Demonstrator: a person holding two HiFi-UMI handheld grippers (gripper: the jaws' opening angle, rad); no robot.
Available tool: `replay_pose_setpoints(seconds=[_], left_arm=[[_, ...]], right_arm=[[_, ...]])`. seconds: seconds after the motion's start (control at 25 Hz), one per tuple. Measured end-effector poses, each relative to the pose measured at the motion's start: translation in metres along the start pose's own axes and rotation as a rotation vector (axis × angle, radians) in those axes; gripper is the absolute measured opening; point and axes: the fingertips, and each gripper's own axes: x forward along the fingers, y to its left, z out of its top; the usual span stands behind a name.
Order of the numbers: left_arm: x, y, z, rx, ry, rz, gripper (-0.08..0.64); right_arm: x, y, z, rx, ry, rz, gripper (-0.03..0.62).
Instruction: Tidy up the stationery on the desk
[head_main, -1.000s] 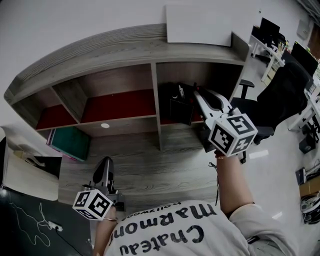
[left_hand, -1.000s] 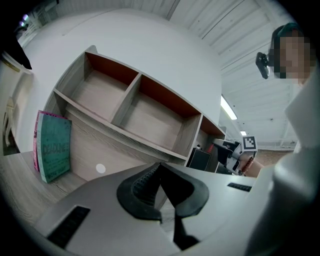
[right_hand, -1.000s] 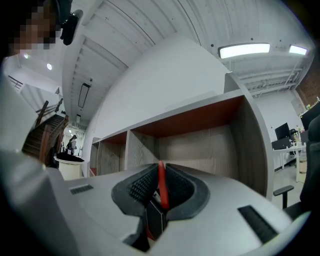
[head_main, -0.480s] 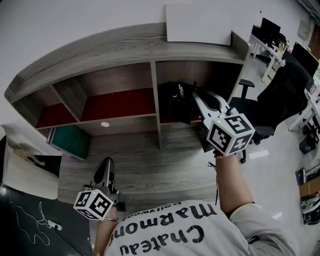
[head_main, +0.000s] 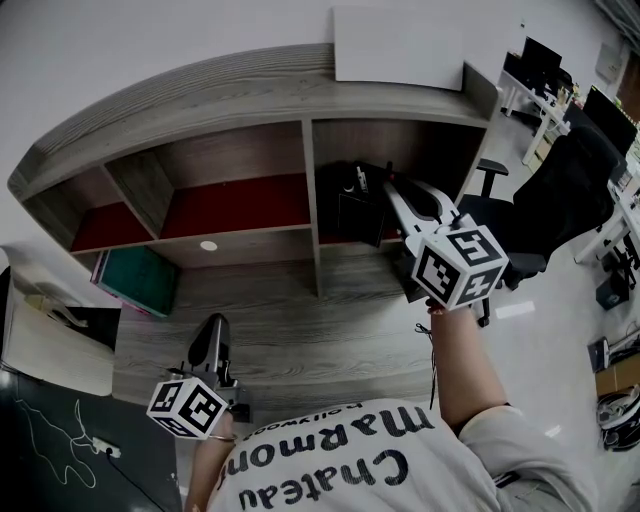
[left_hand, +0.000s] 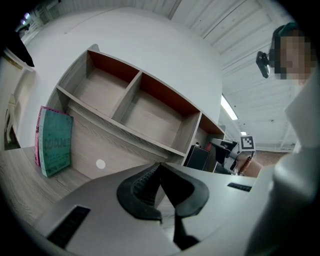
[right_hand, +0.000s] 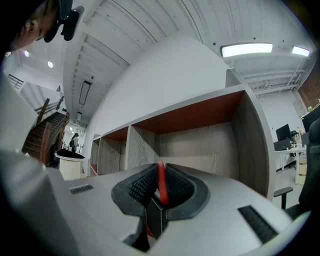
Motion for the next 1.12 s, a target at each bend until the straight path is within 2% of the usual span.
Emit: replay_pose_setpoints(seconds=[0.48, 1.12], left_arm=[[0.001, -0.001, 0.003, -0.008, -0.005, -0.006, 0.014], [0.000, 0.006, 0.005, -0.009, -0.009, 0.003, 0.014]], right_arm=[[0.002, -0.004, 0.006, -0.033, 0.034, -0.009, 0.055], [0.012, -0.003, -0.014, -0.035, 0.085, -0.012, 0.058]])
